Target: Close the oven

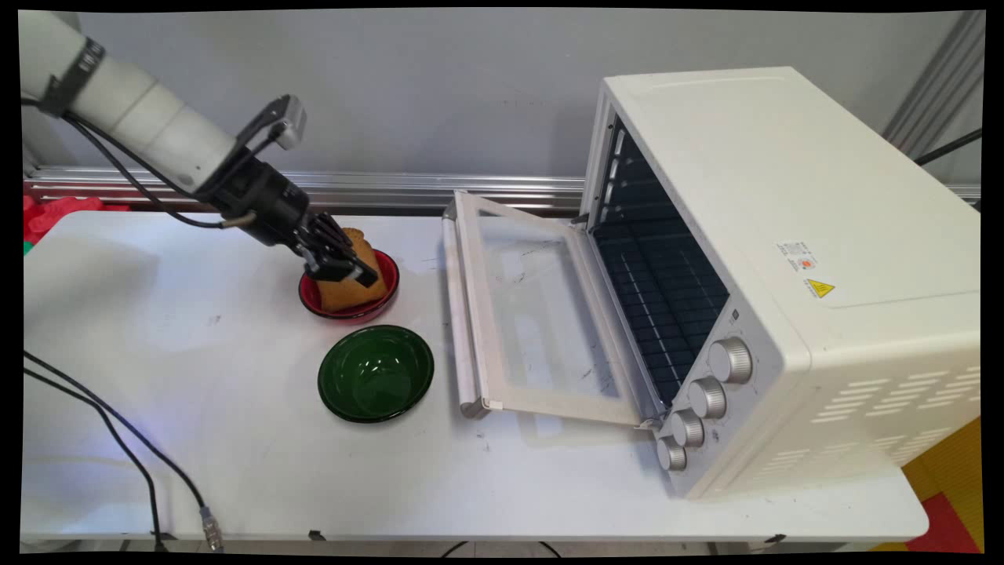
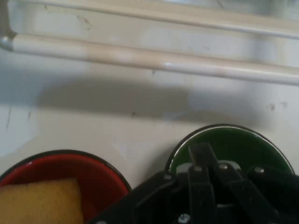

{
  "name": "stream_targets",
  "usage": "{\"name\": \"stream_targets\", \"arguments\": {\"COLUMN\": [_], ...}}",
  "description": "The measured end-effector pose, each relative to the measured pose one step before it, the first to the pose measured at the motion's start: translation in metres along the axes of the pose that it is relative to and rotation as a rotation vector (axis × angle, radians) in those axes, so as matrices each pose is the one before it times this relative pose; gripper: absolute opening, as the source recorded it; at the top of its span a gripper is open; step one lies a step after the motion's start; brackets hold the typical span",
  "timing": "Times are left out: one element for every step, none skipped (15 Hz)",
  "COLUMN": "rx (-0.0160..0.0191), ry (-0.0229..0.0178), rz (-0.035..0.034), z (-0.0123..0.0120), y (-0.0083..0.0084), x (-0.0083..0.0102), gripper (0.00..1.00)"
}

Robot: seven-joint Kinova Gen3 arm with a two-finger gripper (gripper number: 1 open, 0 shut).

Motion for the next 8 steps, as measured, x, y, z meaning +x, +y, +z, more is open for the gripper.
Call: {"name": "stream_targets", "arguments": {"rx": [-0.00165,0.00168,0.00063,0.00105,0.00099,0.00061,0.00006,-0.00033], "ry": [0.01527,0.01219,0.00524,0.00580,0.00610,0.00625,0.01219,0.00502], "rz": [0.00730,0.00527,0.00421,0.00435,0.00576,0.00517,0.00799,0.00292], "z": [0.01252,0.01283,0.01019,0.01055,0.01213,0.01058,0.01765,0.00685], "y": [-0.00228,-0.00240,-0.00156,-0.00117,-0.00144,-0.00116,-0.00193,-0.00071], "x": [-0.00256,-0.00388,-0.00311,-0.00363,-0.00338,-0.00215,-0.00291,-0.00095], "gripper": [0.00,0.00,0.00,0.00,0.00,0.00,0.00,0.00]}}
